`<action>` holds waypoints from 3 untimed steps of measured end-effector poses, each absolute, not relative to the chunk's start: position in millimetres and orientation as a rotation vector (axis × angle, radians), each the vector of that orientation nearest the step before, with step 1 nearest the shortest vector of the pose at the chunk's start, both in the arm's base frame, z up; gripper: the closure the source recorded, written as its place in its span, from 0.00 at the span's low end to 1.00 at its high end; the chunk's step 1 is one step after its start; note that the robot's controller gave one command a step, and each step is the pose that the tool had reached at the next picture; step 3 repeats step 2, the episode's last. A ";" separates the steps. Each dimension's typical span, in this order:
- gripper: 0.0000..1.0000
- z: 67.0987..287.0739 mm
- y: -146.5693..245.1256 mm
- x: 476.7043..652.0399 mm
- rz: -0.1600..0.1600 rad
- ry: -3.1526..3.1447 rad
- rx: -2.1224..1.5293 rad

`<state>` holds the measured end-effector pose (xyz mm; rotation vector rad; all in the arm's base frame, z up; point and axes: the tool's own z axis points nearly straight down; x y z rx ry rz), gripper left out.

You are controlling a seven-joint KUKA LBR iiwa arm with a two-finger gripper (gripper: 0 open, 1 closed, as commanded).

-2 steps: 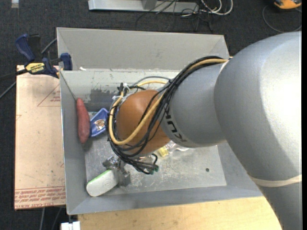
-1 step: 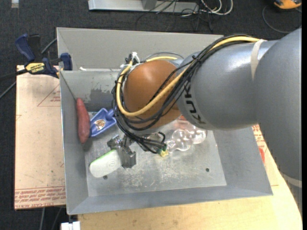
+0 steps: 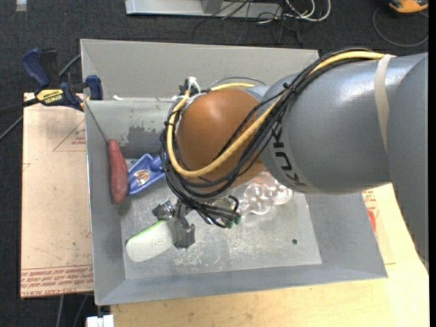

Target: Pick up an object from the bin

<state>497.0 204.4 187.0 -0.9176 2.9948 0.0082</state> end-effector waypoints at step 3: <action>1.00 313.6 214.9 500.2 0.010 3.017 -0.841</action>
Offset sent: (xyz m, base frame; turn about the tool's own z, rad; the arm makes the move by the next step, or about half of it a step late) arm 0.0002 0.0112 0.1341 0.0526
